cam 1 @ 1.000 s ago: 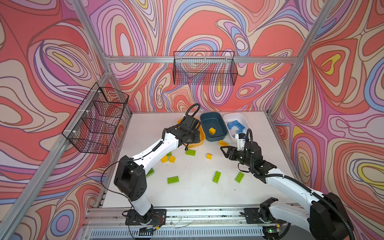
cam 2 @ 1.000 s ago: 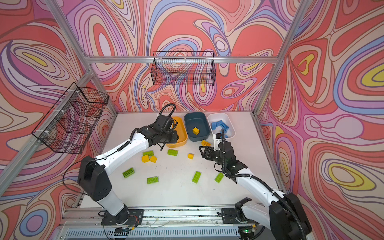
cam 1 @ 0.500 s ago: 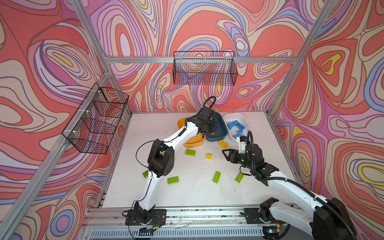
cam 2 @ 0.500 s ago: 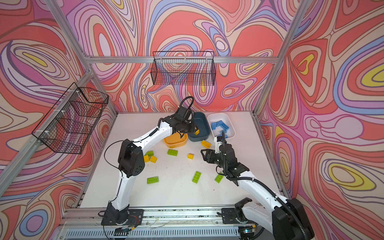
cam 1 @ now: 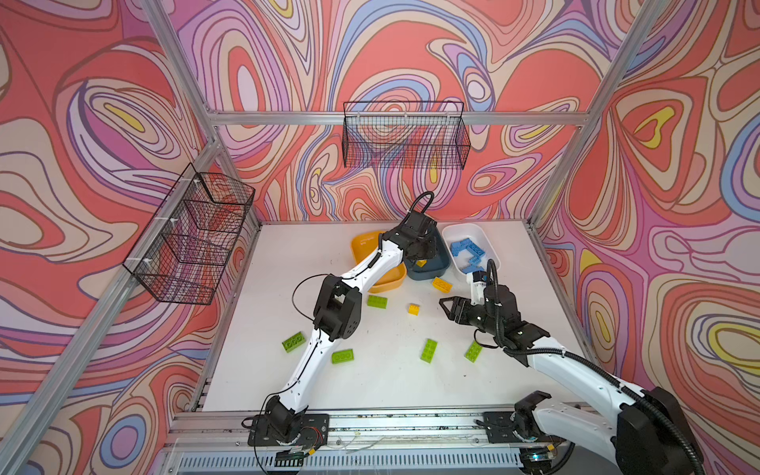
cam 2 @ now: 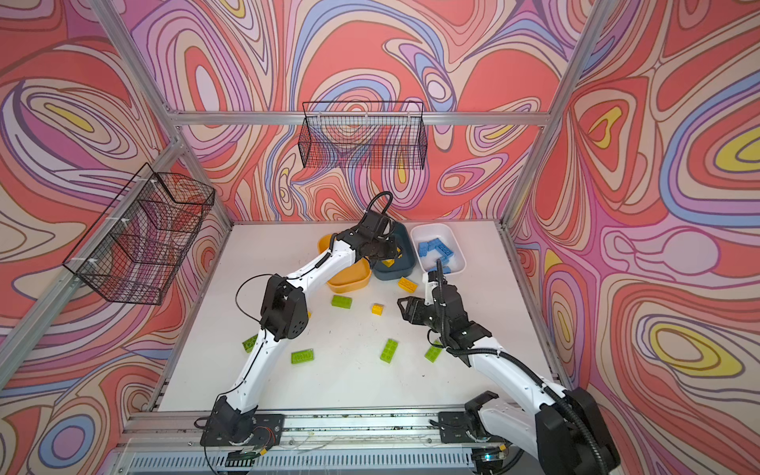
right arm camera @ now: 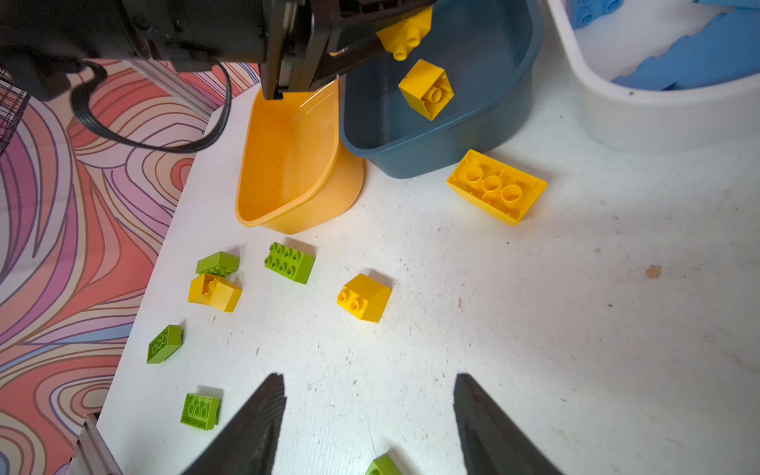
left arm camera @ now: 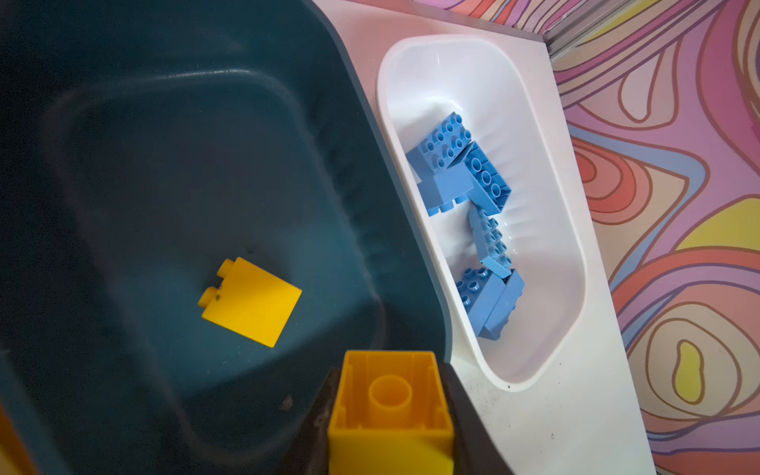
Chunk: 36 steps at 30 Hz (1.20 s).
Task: Sort the legos into containers by color
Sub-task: 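Release the yellow brick into the teal tub while the right gripper advances, then close the right gripper on a small yellow brick while the left arm withdraws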
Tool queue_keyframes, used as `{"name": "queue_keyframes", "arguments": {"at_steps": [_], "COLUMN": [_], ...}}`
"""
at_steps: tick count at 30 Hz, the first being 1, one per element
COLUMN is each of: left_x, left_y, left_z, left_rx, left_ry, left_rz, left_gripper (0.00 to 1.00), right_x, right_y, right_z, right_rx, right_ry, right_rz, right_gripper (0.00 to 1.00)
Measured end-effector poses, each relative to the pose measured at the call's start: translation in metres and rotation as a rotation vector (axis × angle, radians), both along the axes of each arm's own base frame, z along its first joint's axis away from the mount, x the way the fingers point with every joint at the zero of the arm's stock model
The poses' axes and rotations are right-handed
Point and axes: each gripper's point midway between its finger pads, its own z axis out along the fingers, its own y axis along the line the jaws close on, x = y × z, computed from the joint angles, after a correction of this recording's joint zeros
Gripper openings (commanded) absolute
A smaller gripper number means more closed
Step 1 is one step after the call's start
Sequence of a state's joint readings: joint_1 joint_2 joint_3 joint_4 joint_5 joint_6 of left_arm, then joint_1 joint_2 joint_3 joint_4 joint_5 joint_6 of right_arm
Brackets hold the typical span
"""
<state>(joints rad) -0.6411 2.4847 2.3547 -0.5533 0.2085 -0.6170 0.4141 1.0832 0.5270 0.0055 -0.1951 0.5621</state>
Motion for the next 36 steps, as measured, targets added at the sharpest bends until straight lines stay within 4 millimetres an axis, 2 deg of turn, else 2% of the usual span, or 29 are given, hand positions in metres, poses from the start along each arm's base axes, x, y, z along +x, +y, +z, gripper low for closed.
{"name": "queue_keyframes", "arguments": {"at_steps": [4, 7, 11, 18, 21, 24, 29, 32, 34, 36], "left_x": [0.001, 0.002, 0.004, 0.007, -0.002, -0.019, -0.059, -0.09, -0.108, -0.125], "left_y": [0.0, 0.001, 0.003, 0.006, 0.017, 0.038, 0.079, 0.111, 0.13, 0.149], "left_z": [0.001, 0.001, 0.002, 0.005, 0.01, 0.029, 0.101, 0.144, 0.159, 0.166], "left_rx": [-0.005, -0.008, -0.01, -0.001, 0.028, 0.059, 0.037, 0.011, 0.008, 0.025], "left_ry": [0.0, 0.003, 0.001, -0.011, -0.013, -0.034, -0.153, -0.242, -0.284, -0.314], "left_rz": [0.009, 0.016, 0.02, 0.035, 0.043, 0.055, 0.088, 0.119, 0.135, 0.153], "left_gripper": [0.39, 0.52, 0.62, 0.64, 0.64, 0.64, 0.64, 0.64, 0.64, 0.64], "right_x": [0.0, 0.0, -0.001, 0.005, 0.011, 0.012, 0.008, 0.009, 0.009, 0.011], "right_y": [0.0, 0.0, 0.0, 0.002, 0.008, 0.015, 0.029, 0.047, 0.06, 0.07], "right_z": [-0.001, -0.004, -0.01, -0.012, -0.02, -0.035, -0.045, -0.046, -0.045, -0.046], "right_rx": [-0.001, -0.005, -0.015, -0.036, -0.049, -0.086, -0.143, -0.173, -0.19, -0.203], "right_ry": [0.002, 0.012, 0.032, 0.047, 0.079, 0.128, 0.158, 0.154, 0.148, 0.145], "right_rz": [0.0, 0.0, 0.0, 0.009, 0.029, 0.043, 0.051, 0.064, 0.071, 0.072], "right_gripper": [0.69, 0.69, 0.69, 0.69, 0.69, 0.69, 0.7, 0.71, 0.72, 0.72]}}
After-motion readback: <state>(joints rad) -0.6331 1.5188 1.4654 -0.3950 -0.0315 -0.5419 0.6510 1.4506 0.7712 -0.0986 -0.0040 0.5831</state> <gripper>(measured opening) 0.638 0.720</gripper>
